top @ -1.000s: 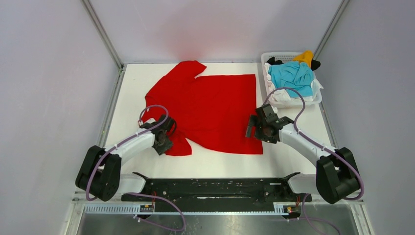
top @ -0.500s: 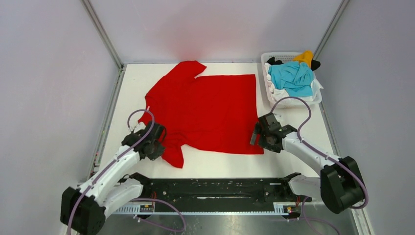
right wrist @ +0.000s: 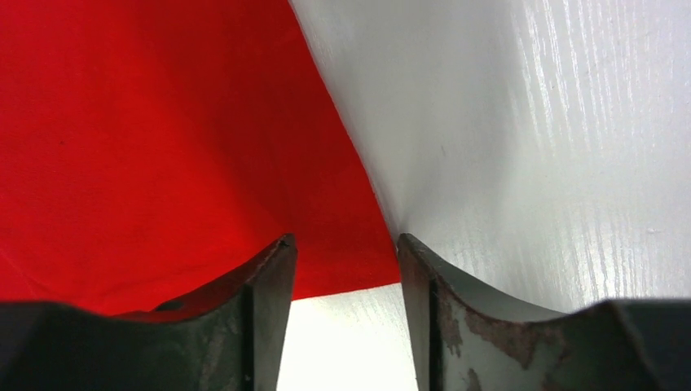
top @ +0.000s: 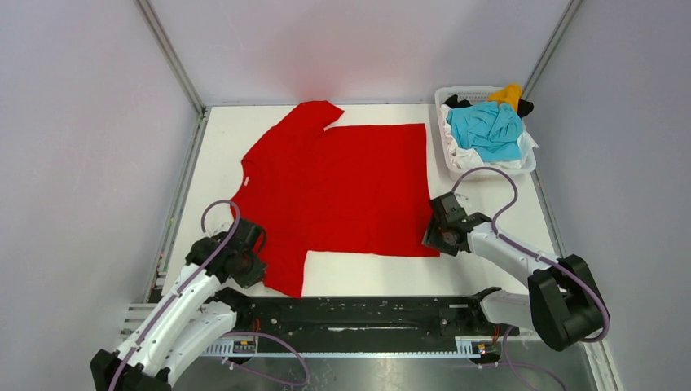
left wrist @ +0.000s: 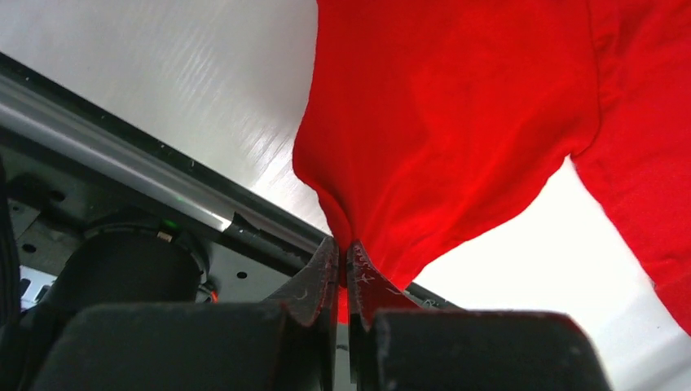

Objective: Fold and stack the t-shirts
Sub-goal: Grab the side of the flattened tshirt closest away from the robot with both arms

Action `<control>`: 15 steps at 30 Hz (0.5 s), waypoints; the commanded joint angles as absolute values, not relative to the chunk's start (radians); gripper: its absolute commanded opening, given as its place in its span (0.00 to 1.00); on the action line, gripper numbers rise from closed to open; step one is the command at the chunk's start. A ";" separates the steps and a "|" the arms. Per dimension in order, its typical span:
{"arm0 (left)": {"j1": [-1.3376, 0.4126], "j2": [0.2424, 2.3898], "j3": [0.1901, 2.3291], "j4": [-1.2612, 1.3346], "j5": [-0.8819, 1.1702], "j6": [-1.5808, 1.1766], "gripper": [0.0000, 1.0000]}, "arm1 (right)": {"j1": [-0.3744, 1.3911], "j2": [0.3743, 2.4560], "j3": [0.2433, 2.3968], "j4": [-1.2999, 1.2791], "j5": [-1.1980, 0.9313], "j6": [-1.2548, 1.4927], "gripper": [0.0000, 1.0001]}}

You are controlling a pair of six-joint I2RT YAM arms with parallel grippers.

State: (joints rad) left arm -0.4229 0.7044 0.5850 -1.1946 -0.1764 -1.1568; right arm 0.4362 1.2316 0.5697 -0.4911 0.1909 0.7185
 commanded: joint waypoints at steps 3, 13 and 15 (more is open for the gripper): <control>-0.426 0.672 0.652 -1.277 -0.124 -1.155 0.00 | 0.440 1.188 0.515 -0.520 0.113 0.757 0.51; -0.430 0.631 0.668 -1.294 -0.095 -1.146 0.00 | 0.442 1.185 0.519 -0.565 0.101 0.761 0.15; -0.435 0.611 0.687 -1.316 -0.091 -1.147 0.00 | 0.442 1.148 0.509 -0.614 0.099 0.764 0.06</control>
